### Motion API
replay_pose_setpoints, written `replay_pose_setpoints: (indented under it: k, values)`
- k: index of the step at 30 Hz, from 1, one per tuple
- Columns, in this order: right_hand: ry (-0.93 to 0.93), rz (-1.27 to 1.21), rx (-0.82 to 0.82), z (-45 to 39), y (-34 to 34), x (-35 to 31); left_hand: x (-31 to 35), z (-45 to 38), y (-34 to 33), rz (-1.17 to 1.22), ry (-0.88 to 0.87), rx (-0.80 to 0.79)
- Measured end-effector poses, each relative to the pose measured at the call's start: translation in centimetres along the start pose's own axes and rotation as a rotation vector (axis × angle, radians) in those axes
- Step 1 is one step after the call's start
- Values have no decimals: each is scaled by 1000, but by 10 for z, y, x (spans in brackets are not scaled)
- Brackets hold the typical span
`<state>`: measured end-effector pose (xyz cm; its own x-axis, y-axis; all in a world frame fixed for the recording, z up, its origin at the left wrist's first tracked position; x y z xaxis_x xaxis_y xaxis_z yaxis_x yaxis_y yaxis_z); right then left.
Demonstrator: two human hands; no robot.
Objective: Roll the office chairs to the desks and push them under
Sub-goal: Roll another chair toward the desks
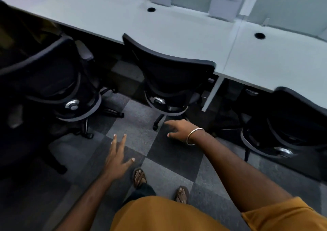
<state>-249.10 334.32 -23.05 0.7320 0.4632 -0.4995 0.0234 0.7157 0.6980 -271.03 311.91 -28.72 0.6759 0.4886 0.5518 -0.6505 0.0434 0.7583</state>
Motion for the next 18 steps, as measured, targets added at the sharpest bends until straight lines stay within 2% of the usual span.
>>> replay_pose_setpoints:
  k: [3,10,18]
  values:
    - [100,56,-72,-24,-5,-45,-19,8,14,41,67,57]
    - [228,134,-108,-92,-18,-141,-73,17,46,97,161,151]
    - [378,280,-164,-185,-44,-272,-169,7,122,152,311,244]
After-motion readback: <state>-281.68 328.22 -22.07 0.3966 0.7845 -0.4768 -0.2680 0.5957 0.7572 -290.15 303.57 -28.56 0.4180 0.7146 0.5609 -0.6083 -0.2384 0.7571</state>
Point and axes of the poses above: each hand's wrist, its own z-axis away from the middle knuckle, its own y-axis out of the back of the hand, x = y × z, the point moved 6 cm from there along -z, towards the middle knuckle, and after that the axes turned 1 degree about x, right-handed, at the moved point
